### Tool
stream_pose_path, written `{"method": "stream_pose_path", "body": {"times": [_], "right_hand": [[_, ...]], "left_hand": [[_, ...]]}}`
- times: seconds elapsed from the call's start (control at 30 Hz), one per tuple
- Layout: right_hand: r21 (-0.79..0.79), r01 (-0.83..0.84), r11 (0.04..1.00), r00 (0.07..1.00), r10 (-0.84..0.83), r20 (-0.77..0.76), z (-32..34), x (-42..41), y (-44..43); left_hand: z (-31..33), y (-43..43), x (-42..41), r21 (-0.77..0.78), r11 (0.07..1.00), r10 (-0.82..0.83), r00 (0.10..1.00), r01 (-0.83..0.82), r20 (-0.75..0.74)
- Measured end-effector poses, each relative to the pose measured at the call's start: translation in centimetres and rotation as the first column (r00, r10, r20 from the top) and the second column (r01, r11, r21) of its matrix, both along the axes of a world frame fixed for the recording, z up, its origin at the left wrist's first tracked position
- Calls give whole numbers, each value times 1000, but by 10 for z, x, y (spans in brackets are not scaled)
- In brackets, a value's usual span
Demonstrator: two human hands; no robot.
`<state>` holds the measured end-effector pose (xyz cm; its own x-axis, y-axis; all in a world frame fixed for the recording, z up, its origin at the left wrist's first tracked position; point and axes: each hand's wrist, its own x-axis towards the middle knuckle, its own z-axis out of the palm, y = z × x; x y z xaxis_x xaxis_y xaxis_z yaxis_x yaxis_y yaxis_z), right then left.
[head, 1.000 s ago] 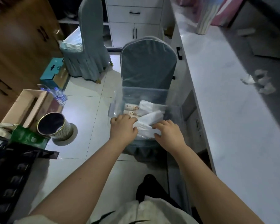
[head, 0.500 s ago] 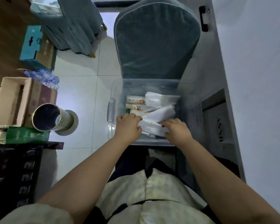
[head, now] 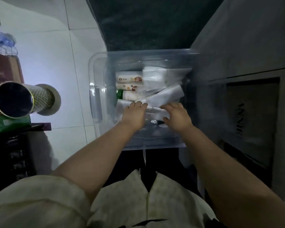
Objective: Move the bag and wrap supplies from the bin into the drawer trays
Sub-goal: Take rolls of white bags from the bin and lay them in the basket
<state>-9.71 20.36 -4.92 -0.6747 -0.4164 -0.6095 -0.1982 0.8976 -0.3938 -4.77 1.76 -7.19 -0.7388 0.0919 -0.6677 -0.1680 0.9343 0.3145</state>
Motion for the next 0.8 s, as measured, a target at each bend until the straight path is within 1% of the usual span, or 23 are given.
{"method": "stream_pose_path", "body": {"times": [0.1, 0.17, 0.3, 0.37, 0.43, 0.53, 0.6, 0.7, 0.8], "right_hand": [[4, 8, 1000, 998, -8, 61, -31, -10, 5], [-11, 26, 1000, 995, -24, 94, -46, -14, 11], [-20, 61, 998, 991, -58, 124, -62, -16, 20], [-6, 40, 999, 993, -39, 108, -66, -15, 24], [5, 29, 1000, 995, -29, 95, -68, -13, 27], [35, 43, 998, 996, -46, 75, -71, -13, 33], [57, 38, 998, 998, -41, 47, -71, -13, 37], [45, 31, 999, 999, -32, 31, -72, -16, 41], [41, 11, 999, 1000, -12, 14, -69, -19, 40]], "left_hand": [[-32, 7, -8, 5, 994, 107, 994, -107, -7], [-49, 14, -14, -21, 987, 162, 987, -162, -18], [-70, 28, -15, -141, 983, 110, 992, -117, -56], [-75, 33, -9, -143, 982, 112, 989, -126, -99], [-80, 39, -2, -117, 988, 87, 989, -101, -118], [-86, 51, 4, -75, 997, -12, 999, 8, -52], [-91, 57, 4, -80, 996, -45, 999, 45, 0], [-99, 61, 0, -82, 996, -36, 999, 37, 14], [-100, 61, -4, -68, 997, -28, 998, 32, 61]]}}
